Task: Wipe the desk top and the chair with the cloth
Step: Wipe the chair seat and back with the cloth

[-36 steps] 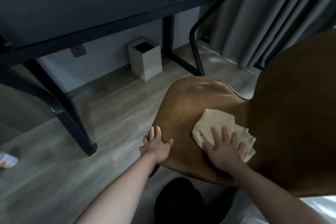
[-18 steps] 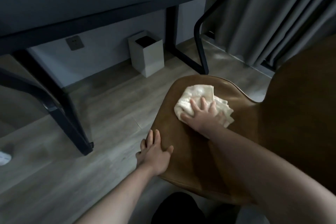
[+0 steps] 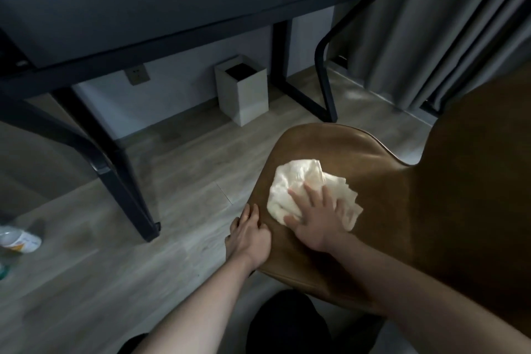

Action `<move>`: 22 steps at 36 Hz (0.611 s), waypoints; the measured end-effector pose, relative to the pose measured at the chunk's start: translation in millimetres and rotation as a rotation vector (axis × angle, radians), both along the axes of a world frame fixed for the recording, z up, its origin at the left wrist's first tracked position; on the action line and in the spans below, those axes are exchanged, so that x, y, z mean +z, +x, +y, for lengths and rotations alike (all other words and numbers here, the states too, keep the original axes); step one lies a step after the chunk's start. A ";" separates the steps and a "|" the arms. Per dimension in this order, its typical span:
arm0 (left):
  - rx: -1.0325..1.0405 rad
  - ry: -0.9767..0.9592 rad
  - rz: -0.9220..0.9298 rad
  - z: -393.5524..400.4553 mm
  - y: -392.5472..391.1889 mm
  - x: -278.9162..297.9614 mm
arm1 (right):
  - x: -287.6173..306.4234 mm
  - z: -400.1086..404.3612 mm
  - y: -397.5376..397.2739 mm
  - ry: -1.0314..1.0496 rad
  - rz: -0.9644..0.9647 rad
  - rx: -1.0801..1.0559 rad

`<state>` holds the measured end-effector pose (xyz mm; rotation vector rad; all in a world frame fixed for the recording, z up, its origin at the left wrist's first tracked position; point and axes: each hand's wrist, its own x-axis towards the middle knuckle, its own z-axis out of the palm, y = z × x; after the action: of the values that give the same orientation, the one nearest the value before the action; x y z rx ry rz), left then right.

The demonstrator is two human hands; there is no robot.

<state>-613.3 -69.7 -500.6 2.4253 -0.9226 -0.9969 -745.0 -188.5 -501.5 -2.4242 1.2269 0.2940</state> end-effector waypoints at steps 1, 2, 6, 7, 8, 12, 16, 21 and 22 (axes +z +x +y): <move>0.031 -0.020 0.009 2.1 -0.8 1.4 | 0.1 14.1 -6.8 0.011 -0.009 0.000; 0.074 -0.045 0.019 4.3 -1.5 2.1 | 0.2 27.7 -13.0 0.021 -0.017 0.000; 0.242 -0.107 0.058 12.9 -3.6 1.6 | 2.7 54.1 -26.1 0.090 -0.044 -0.008; 0.252 -0.109 0.058 14.9 -3.7 0.4 | 3.4 52.8 -25.1 0.106 -0.041 -0.007; 0.254 -0.111 0.057 15.9 -3.2 -1.0 | 3.7 49.9 -22.7 0.119 -0.037 -0.011; 0.233 -0.114 0.041 14.0 -0.1 -5.6 | -1.9 31.6 -6.7 0.121 -0.021 -0.008; 0.199 -0.122 0.023 13.4 1.4 -12.7 | -5.8 -1.3 11.8 0.092 -0.032 -0.011; 0.190 -0.111 -0.009 8.9 4.2 -22.4 | 0.1 -53.9 41.7 -0.024 0.047 -0.056; 0.182 -0.106 -0.018 8.5 4.5 -23.3 | 1.9 -62.4 44.5 -0.052 0.070 -0.055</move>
<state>-608.8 -61.2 -523.9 2.3833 -0.7253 -0.8405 -700.5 -250.9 -499.6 -2.4375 1.3454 0.3379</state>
